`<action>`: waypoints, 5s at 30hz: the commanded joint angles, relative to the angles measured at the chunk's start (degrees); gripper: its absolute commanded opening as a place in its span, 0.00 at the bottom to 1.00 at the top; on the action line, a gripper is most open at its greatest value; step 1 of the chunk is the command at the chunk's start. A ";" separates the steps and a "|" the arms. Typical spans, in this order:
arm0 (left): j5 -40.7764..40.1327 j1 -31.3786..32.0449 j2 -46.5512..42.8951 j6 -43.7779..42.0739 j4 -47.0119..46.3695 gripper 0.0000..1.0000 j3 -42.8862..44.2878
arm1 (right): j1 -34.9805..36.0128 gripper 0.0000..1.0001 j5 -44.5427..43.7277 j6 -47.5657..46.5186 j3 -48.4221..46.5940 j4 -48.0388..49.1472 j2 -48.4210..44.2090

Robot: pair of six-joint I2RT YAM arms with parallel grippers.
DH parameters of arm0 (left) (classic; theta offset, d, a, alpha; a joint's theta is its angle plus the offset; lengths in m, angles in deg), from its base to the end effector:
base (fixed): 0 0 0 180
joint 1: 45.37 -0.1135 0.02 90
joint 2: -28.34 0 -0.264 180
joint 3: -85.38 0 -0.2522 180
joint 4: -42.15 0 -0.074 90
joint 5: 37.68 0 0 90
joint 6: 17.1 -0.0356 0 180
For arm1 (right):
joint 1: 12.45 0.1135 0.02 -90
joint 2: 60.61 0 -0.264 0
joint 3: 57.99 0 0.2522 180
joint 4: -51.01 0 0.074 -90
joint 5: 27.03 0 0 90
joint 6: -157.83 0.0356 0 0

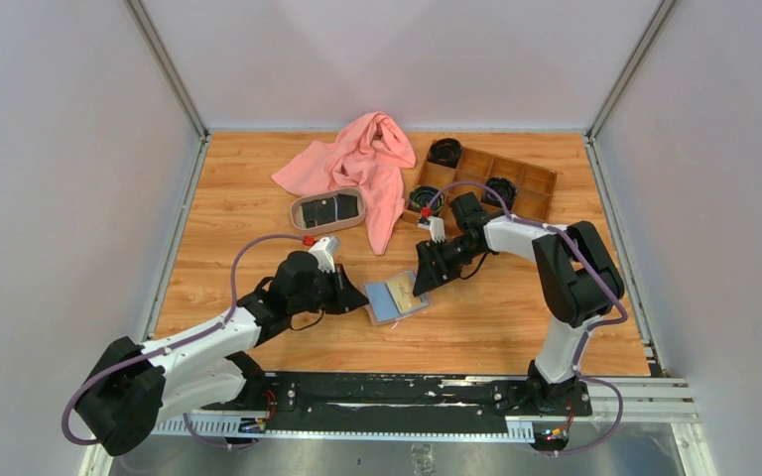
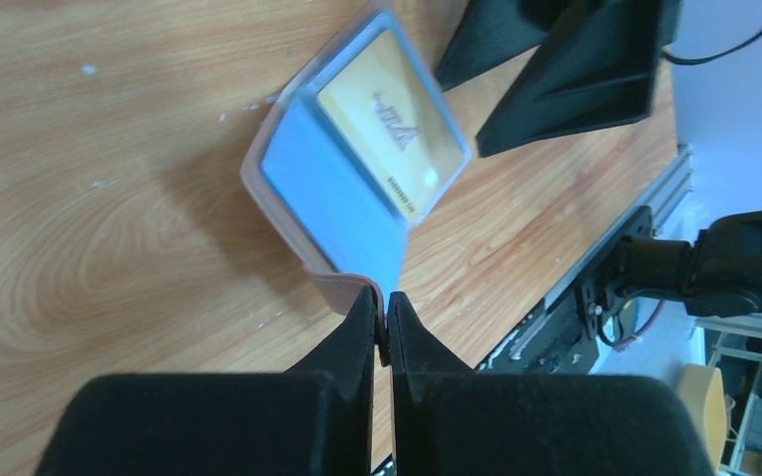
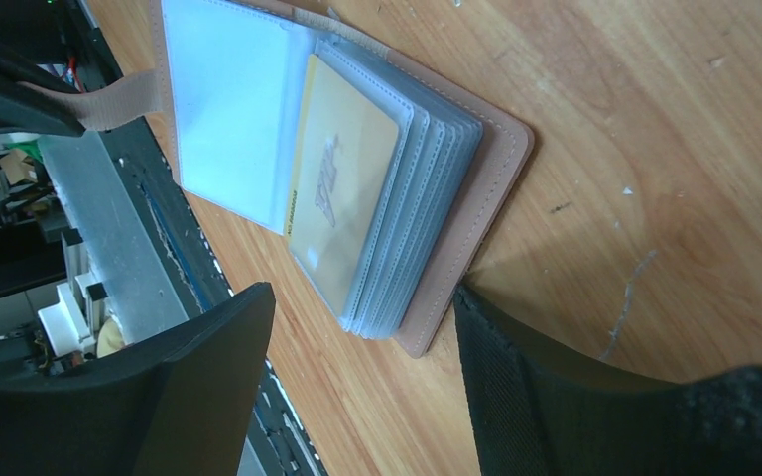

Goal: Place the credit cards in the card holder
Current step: Close the card holder at the center of the board.

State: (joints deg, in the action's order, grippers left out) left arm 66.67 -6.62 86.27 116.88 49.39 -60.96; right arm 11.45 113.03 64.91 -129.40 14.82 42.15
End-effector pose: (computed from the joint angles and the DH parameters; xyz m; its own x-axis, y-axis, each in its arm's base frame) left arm 0.1522 -0.1335 0.1768 -0.8288 -0.1974 -0.5235 0.2719 0.6757 -0.6852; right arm 0.2913 0.1589 0.1503 -0.8169 -0.3978 -0.4176 -0.5702 0.4486 0.6882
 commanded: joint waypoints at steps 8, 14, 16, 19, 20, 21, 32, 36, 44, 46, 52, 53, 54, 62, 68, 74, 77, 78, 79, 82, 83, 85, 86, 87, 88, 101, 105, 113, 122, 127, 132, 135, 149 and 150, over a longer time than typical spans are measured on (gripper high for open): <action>5.02 -0.22 0.96 1.80 -5.78 0.00 3.67 | 1.05 0.70 1.79 0.96 -0.45 -1.21 2.22; 6.17 -0.20 2.17 1.86 -6.57 0.00 5.64 | 1.06 0.70 1.58 1.08 -0.59 -1.21 2.35; 6.58 -0.18 3.24 1.70 -6.64 0.00 6.88 | 1.05 0.70 1.38 1.09 -0.54 -1.22 2.32; 7.21 -0.20 5.27 1.54 -7.32 0.00 8.79 | 1.02 0.69 1.43 1.17 -0.54 -1.27 2.34; 7.45 -0.17 6.49 1.54 -7.62 0.00 9.36 | 1.05 0.69 1.44 1.17 -0.62 -1.29 2.28; 7.65 -0.16 7.46 1.54 -8.01 0.00 10.04 | 1.04 0.69 1.36 1.19 -0.69 -1.27 2.23; 10.40 0.24 23.51 4.87 -16.44 0.00 17.18 | -2.54 0.69 -3.90 -2.73 -1.85 -3.42 -4.01; 10.06 1.29 29.68 6.20 -18.40 0.00 20.43 | -4.24 0.69 -3.55 -5.98 -3.06 -5.96 -4.60; 7.08 2.99 42.59 8.91 -21.81 0.00 25.01 | -7.99 0.68 5.90 -13.52 -3.37 -10.34 -5.90; 6.52 3.01 44.45 9.38 -22.32 0.00 25.45 | -8.16 0.68 8.41 -14.19 -3.19 -10.56 -5.90; 5.73 3.01 47.07 9.54 -22.39 0.00 26.51 | -8.00 0.69 12.38 -12.95 -2.27 -9.74 -3.37; 5.51 3.01 47.14 9.54 -22.39 0.00 26.44 | -7.86 0.68 12.11 -11.90 -2.17 -9.27 -2.40; 5.32 3.01 47.20 9.54 -22.39 0.00 26.38 | -7.78 0.67 11.93 -10.66 -2.08 -8.69 -1.57; 4.46 3.01 46.73 9.80 -22.81 0.00 25.80 | -4.02 0.61 7.90 -5.57 -0.97 -4.10 2.37; 4.90 3.01 46.25 9.89 -22.83 0.01 25.81 | -1.75 0.49 1.67 -3.27 -1.63 -2.96 4.04; 4.64 3.01 45.80 10.11 -22.86 0.03 25.87 | -1.24 0.32 -1.04 -2.36 -1.78 -2.96 5.49; 4.66 3.01 45.35 10.15 -22.91 0.05 26.10 | -1.24 0.24 -0.64 -2.51 -1.77 -2.96 5.34; 4.64 2.94 45.11 10.08 -22.92 0.06 26.15 | -1.25 0.20 -0.63 -2.53 -1.79 -2.96 5.32; 4.64 2.86 44.70 10.07 -22.92 0.09 26.15 | -1.25 0.17 -0.73 -2.53 -1.78 -2.96 5.32; 4.74 2.30 42.24 9.94 -22.83 0.24 25.40 | -1.22 0.12 -1.11 -2.60 -1.81 -2.96 5.37; 4.54 2.04 41.02 9.70 -22.83 0.31 24.83 | -1.21 0.11 -1.37 -2.58 -1.77 -2.96 5.50; 4.16 1.38 37.10 8.95 -22.83 0.48 23.27 | -1.22 0.09 -1.77 -2.62 -1.78 -2.96 5.63; 3.99 1.01 35.29 8.51 -22.75 0.53 22.36 | -1.25 0.08 -1.95 -2.62 -1.83 -2.99 5.74; 3.87 0.62 33.25 8.06 -22.74 0.57 21.16 | -1.23 0.07 -2.18 -2.55 -1.77 -3.04 5.80; 3.72 0.17 31.22 7.60 -22.74 0.60 19.94 | -1.27 0.07 -2.43 -2.60 -1.81 -3.10 5.93; -6.53 -3.06 -0.37 -1.82 -11.04 1.00 -0.02 | -1.22 0.05 -3.15 -3.14 -2.07 -3.54 6.22; -7.33 -3.04 -5.21 0.92 -11.21 1.00 -4.97 | -1.14 0.05 -3.13 -3.30 -2.03 -3.62 6.34; -4.11 -3.03 -3.82 5.58 -14.26 0.99 -7.89 | -1.22 0.05 -2.98 -3.57 -2.25 -3.83 6.66; 0.03 -2.93 10.34 12.56 -30.27 0.96 -9.08 | -1.09 0.06 -2.85 -3.76 -2.46 -4.12 7.27; -1.72 -1.85 14.99 13.33 -31.26 0.96 -7.29 | -1.05 0.06 -2.95 -3.87 -2.55 -4.27 7.45; -2.63 -0.64 20.88 14.72 -32.34 0.96 -5.61 | -1.05 0.06 -2.95 -3.85 -2.61 -4.37 7.60; -1.75 -0.06 26.71 17.36 -38.75 0.93 -5.37 | -0.98 0.06 -2.87 -3.94 -2.64 -4.37 7.65; 2.98 0.28 59.57 30.06 -75.96 0.63 -2.81 | -0.97 0.06 -2.43 -4.20 -3.00 -5.07 8.11; 3.09 0.28 60.54 30.36 -77.13 0.62 -2.65 | -0.96 0.06 -2.43 -4.25 -3.00 -5.07 8.07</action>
State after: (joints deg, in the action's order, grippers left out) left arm 69.05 -6.67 140.28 145.95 -24.44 -63.36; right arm 9.59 116.42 63.36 -132.48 9.81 47.61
